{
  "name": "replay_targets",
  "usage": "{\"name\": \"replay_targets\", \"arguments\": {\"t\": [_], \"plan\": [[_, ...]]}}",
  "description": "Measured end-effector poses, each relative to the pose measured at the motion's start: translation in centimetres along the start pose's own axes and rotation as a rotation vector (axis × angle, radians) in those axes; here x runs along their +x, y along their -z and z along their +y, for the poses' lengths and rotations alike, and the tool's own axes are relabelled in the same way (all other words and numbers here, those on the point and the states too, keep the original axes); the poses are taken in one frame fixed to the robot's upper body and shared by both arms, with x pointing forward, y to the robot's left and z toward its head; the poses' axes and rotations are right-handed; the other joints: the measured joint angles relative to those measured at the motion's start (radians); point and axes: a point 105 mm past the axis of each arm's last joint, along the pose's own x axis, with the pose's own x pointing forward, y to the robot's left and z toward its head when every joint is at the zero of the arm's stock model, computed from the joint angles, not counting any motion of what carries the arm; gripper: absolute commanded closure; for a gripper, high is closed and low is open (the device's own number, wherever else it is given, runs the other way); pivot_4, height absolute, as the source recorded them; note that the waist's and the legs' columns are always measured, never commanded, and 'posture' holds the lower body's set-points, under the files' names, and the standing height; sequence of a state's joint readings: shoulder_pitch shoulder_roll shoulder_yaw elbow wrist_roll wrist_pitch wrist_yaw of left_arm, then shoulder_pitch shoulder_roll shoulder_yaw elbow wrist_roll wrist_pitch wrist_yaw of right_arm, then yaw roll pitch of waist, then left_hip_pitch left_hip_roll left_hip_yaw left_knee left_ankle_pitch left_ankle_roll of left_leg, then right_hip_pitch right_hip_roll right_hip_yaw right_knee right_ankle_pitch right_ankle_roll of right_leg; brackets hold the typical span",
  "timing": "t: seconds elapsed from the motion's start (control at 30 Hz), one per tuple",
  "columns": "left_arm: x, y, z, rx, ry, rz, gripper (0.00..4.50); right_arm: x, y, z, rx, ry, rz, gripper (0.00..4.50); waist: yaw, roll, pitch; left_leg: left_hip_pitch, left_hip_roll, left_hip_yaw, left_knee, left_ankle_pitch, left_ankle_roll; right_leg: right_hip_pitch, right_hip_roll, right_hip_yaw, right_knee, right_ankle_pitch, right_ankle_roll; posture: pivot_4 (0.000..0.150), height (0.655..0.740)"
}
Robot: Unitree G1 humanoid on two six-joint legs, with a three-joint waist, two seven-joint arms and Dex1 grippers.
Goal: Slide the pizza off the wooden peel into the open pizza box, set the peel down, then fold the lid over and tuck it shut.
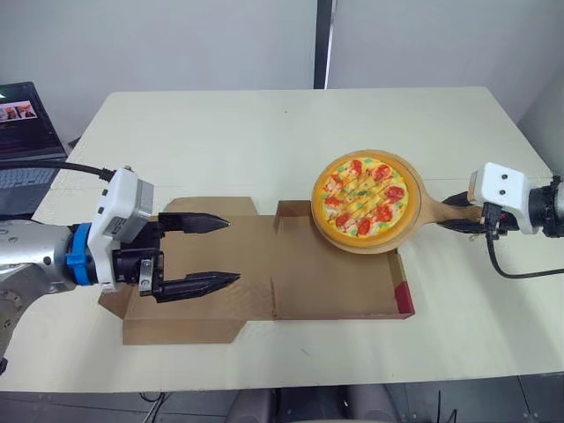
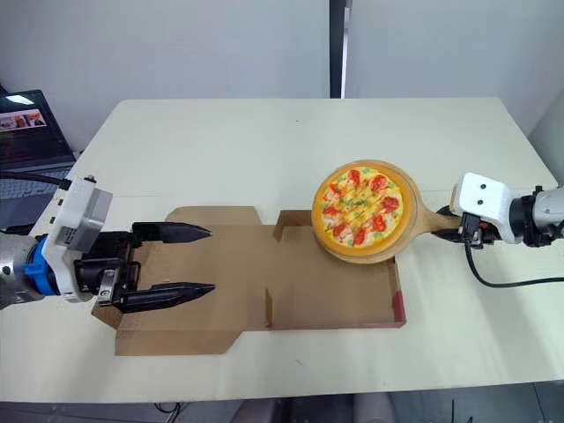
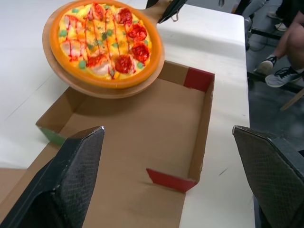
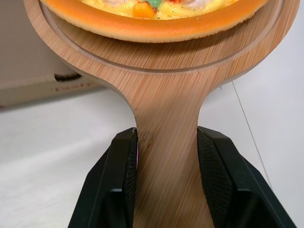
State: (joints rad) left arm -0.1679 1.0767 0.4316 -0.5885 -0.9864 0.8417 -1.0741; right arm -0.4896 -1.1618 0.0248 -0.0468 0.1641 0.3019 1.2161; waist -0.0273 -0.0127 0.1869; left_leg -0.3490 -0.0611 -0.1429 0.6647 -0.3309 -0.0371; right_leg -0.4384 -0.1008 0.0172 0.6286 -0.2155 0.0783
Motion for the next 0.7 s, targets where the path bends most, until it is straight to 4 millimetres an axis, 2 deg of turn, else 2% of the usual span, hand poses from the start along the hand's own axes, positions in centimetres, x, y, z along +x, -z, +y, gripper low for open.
{"name": "replay_targets", "arguments": {"t": [0.4, 0.7], "plan": [[1.3, 0.3, -0.2, -0.012, 0.059, 0.014, 0.0, -0.7, 0.9, -0.9, -0.023, 0.035, 0.05, 2.95, -0.001, 0.0, 0.0, 0.0, 0.001, 0.003, 0.0, 0.0, 0.0, -0.002, 0.001, 0.002, 0.0, 0.001, 0.0, 0.15, 0.74], [1.5, 0.3, -0.3, -0.012, 0.067, 0.016, 0.0, -1.1, 0.4, -1.5, -0.082, 0.06, 0.046, 2.95, -0.002, 0.0, 0.0, 0.0, 0.001, 0.005, 0.0, 0.0, 0.0, -0.002, 0.001, 0.003, 0.001, 0.001, 0.0, 0.15, 0.74]]}}
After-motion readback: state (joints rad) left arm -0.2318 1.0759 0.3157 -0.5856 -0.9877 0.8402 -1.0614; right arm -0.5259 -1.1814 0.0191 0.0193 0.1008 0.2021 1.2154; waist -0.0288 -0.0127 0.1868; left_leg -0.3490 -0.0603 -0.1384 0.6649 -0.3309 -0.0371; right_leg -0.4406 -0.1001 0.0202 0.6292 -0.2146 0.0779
